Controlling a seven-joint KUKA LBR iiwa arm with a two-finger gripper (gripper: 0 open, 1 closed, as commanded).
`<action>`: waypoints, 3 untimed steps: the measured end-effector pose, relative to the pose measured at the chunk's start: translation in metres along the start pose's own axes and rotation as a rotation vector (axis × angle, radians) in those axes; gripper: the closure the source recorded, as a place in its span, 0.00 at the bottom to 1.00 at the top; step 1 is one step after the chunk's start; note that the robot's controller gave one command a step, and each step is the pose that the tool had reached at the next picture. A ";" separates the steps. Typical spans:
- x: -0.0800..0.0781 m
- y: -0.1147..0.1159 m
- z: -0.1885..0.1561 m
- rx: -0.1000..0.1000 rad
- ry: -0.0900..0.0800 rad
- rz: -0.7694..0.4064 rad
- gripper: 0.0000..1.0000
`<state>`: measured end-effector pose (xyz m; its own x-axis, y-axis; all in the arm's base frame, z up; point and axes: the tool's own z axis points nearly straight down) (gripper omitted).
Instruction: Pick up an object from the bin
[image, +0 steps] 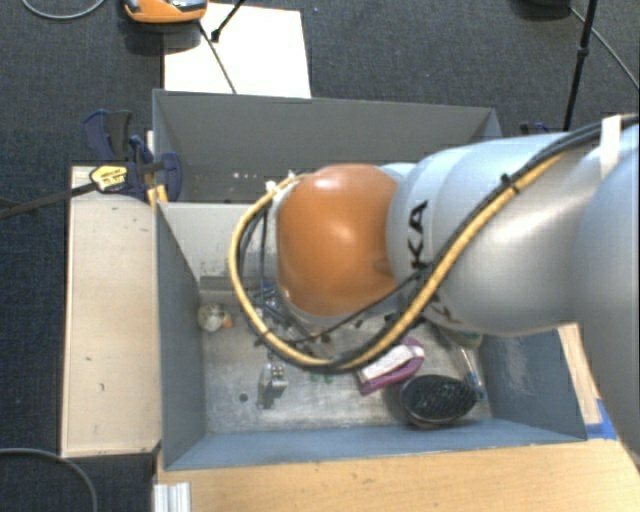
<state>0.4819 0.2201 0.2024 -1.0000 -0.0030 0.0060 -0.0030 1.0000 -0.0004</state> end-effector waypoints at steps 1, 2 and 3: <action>-0.037 -0.058 -0.084 -0.003 -0.013 0.370 0.00; -0.089 -0.017 -0.017 -0.003 -0.008 0.222 0.00; -0.098 -0.084 0.122 0.002 0.000 0.348 0.00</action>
Offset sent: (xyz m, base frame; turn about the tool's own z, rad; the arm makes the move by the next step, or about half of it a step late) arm 0.0352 -0.0563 0.0809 0.3681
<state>0.5791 0.1367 0.0801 -0.9410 0.3385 0.0046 0.3385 0.9410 -0.0046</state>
